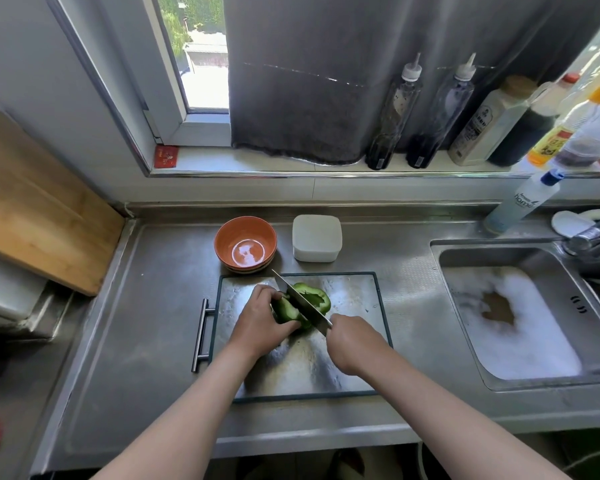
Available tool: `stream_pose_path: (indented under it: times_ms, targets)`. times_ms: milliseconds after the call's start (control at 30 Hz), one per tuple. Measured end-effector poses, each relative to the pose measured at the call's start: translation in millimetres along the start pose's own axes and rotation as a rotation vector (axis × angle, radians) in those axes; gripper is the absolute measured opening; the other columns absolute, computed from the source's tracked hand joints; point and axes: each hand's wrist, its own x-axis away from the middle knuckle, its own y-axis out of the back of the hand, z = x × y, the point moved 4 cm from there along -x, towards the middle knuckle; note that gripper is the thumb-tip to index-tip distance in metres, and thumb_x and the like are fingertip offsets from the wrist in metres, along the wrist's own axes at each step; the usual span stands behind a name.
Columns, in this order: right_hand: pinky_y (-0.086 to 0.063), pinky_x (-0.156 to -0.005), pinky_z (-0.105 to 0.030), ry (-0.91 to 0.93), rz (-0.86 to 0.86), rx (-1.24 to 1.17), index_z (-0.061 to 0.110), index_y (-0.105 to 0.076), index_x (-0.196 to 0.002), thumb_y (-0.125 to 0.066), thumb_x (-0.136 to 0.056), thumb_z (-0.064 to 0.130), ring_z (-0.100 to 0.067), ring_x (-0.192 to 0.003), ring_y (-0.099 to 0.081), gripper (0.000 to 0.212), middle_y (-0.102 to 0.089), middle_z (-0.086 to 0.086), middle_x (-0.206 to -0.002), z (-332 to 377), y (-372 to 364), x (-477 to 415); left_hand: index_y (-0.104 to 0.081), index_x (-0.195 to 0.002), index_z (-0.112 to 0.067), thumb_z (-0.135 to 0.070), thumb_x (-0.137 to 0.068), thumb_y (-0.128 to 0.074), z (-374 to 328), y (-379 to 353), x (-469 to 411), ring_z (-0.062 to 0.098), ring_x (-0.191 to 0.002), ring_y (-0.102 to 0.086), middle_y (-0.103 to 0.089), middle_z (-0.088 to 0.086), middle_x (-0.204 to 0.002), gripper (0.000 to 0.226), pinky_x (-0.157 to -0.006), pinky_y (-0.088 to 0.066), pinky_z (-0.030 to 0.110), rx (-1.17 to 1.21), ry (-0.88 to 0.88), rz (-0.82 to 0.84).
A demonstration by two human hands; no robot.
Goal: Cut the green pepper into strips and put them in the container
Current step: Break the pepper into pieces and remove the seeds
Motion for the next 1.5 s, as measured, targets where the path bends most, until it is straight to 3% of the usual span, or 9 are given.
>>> stream_pose_path:
  times_ms: [133, 233, 400, 600, 700, 833, 1133, 1333, 1500]
  targets:
    - [-0.032, -0.052, -0.030, 0.003, 0.009, -0.108, 0.024, -0.045, -0.087, -0.038, -0.101, 0.018, -0.017, -0.068, -0.050, 0.017, -0.052, 0.002, -0.080, -7.5, -12.4, -4.0, -0.058, -0.108, -0.017, -0.034, -0.063, -0.090, 1.9, -1.4, 0.7, 0.007, -0.097, -0.053, -0.048, -0.009, -0.109, 0.058, -0.084, -0.045, 0.019, 0.004, -0.016, 0.007]
    - [-0.034, -0.054, -0.033, 0.015, -0.003, -0.147, 0.022, -0.046, -0.093, -0.038, -0.101, 0.018, -0.020, -0.070, -0.051, 0.012, -0.051, 0.001, -0.078, -10.5, -18.6, -5.3, -0.057, -0.107, -0.017, -0.035, -0.062, -0.090, 3.5, -2.0, 0.4, 0.008, -0.096, -0.052, -0.048, -0.009, -0.109, 0.059, -0.085, -0.046, 0.020, -0.014, -0.013, 0.020]
    - [-0.037, -0.061, -0.035, 0.028, -0.023, -0.226, 0.020, -0.045, -0.096, -0.037, -0.105, 0.027, -0.026, -0.075, -0.051, 0.013, -0.049, 0.002, -0.075, -11.5, -35.5, -14.6, -0.056, -0.101, -0.018, -0.032, -0.058, -0.092, 8.6, -4.4, 2.8, 0.008, -0.093, -0.053, -0.048, -0.008, -0.105, 0.058, -0.077, -0.038, 0.005, -0.021, -0.021, 0.022]
    - [-0.044, -0.070, -0.035, 0.049, -0.065, -0.295, 0.013, -0.056, -0.113, -0.037, -0.106, 0.030, -0.033, -0.093, -0.061, 0.026, -0.067, -0.013, -0.102, -5.4, -44.4, -28.5, -0.056, -0.101, -0.018, -0.033, -0.059, -0.091, 19.3, -3.2, 9.3, 0.007, -0.091, -0.052, -0.048, -0.009, -0.105, 0.057, -0.076, -0.038, 0.006, -0.068, -0.037, 0.042]
    - [-0.042, -0.068, -0.035, 0.061, -0.063, -0.264, 0.014, -0.055, -0.109, -0.037, -0.105, 0.030, -0.031, -0.088, -0.059, 0.024, -0.067, -0.012, -0.102, -11.7, -45.2, -27.2, -0.054, -0.101, -0.021, -0.036, -0.059, -0.090, 27.1, -2.5, 11.2, 0.009, -0.093, -0.052, -0.048, -0.009, -0.106, 0.058, -0.078, -0.040, 0.010, -0.106, -0.037, 0.070]
    - [-0.045, -0.069, -0.036, 0.058, -0.043, -0.264, 0.014, -0.055, -0.105, -0.037, -0.105, 0.029, -0.029, -0.085, -0.057, 0.024, -0.067, -0.011, -0.099, -19.2, -44.6, -23.5, -0.050, -0.103, -0.029, -0.044, -0.057, -0.088, 31.3, -0.5, 14.9, 0.013, -0.104, -0.047, -0.046, -0.014, -0.108, 0.062, -0.093, -0.045, 0.031, -0.218, -0.066, 0.100]
    - [-0.036, -0.058, -0.034, 0.129, -0.109, -0.356, 0.018, -0.056, -0.087, -0.039, -0.104, 0.031, -0.022, -0.071, -0.055, 0.027, -0.061, -0.001, -0.079, 0.5, -8.1, -9.0, -0.032, -0.144, -0.032, -0.041, -0.058, -0.086, 41.3, 35.3, 28.7, 0.012, -0.137, -0.028, -0.031, -0.011, -0.145, 0.102, -0.112, -0.029, 0.030, -0.205, 0.019, 0.166]
    - [-0.030, -0.051, -0.033, 0.218, -0.118, -0.341, 0.023, -0.044, -0.073, -0.042, -0.103, 0.031, -0.023, -0.067, -0.050, 0.031, -0.054, 0.002, -0.071, 43.1, -4.3, 2.7, -0.039, -0.129, -0.024, -0.045, -0.054, -0.090, 62.0, 40.2, 46.1, 0.012, -0.113, -0.050, -0.039, -0.005, -0.126, 0.093, -0.098, -0.045, 0.026, -0.053, 0.217, 0.071]
    - [-0.043, -0.063, -0.038, 0.204, -0.084, -0.338, 0.016, -0.053, -0.084, -0.041, -0.103, 0.032, -0.027, -0.073, -0.056, 0.027, -0.060, -0.003, -0.078, 58.5, -23.1, 13.8, -0.046, -0.117, -0.030, -0.053, -0.060, -0.085, 69.5, 45.7, 54.7, 0.006, -0.096, -0.058, -0.040, -0.012, -0.117, 0.073, -0.083, -0.051, 0.023, 0.003, 0.196, 0.051]
